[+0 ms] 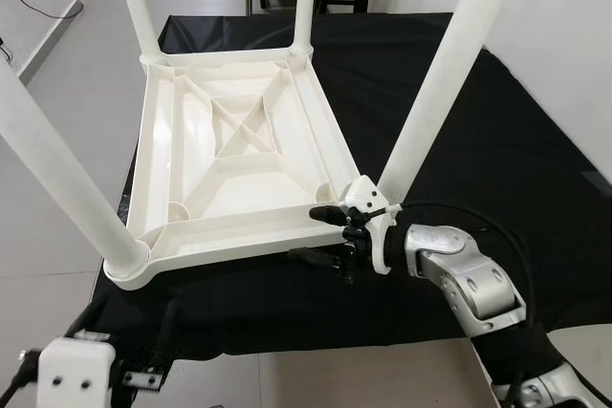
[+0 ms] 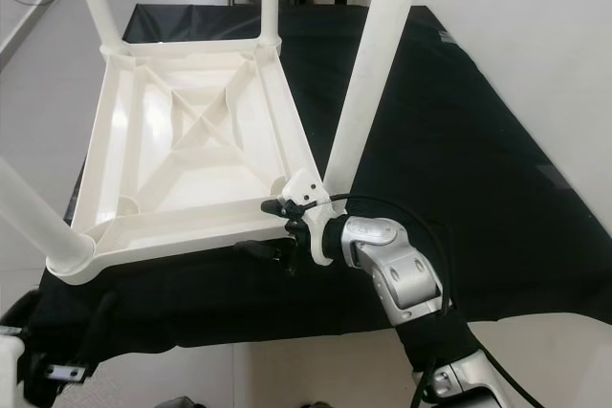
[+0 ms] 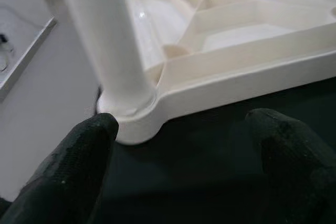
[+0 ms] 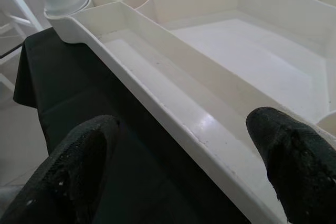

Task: Building children table

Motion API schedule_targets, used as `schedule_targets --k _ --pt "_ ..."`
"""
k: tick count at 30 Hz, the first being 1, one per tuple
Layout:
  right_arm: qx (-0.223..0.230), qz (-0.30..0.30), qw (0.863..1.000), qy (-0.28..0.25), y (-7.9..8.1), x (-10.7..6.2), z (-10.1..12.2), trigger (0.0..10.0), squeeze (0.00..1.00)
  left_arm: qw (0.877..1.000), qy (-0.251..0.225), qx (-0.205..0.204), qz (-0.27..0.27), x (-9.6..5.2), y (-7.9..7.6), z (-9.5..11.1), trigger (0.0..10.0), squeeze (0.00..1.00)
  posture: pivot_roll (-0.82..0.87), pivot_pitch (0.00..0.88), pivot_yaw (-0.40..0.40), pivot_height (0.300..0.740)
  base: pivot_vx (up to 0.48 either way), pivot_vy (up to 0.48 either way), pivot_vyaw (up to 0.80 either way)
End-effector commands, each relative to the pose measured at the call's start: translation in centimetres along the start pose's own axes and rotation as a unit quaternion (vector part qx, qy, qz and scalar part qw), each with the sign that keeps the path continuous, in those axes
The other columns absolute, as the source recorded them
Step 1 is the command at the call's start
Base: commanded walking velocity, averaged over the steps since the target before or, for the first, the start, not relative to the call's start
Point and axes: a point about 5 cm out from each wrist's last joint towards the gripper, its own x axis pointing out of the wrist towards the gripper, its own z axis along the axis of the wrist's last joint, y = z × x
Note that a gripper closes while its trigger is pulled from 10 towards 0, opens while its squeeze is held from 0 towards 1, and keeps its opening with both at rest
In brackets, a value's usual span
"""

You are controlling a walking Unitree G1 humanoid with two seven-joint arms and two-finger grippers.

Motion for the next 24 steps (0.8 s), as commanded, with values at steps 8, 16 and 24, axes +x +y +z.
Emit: schedule_targets --k 8,16,24 --pt "-0.008 -0.021 1.0 0.017 -0.8 -0.2 -1.1 10.0 0.0 0.995 0.011 0.021 0.1 -0.9 2.5 -0.3 10.0 1.0 0.19 0.131 -0.064 0.74 0.0 0.0 0.0" --pt "-0.004 -0.025 1.0 0.018 -0.8 -0.2 -1.3 10.0 0.0 0.989 -0.01 0.027 0.145 0.2 4.6 -0.3 10.0 1.0 0.2 0.129 -0.073 0.74 0.0 0.0 0.0" --pt "-0.006 -0.025 1.0 0.014 -0.8 -0.2 -1.3 10.0 0.0 0.996 -0.024 -0.022 0.081 2.6 4.5 -0.6 10.0 0.0 0.19 0.125 -0.076 0.74 0.0 0.0 0.0"
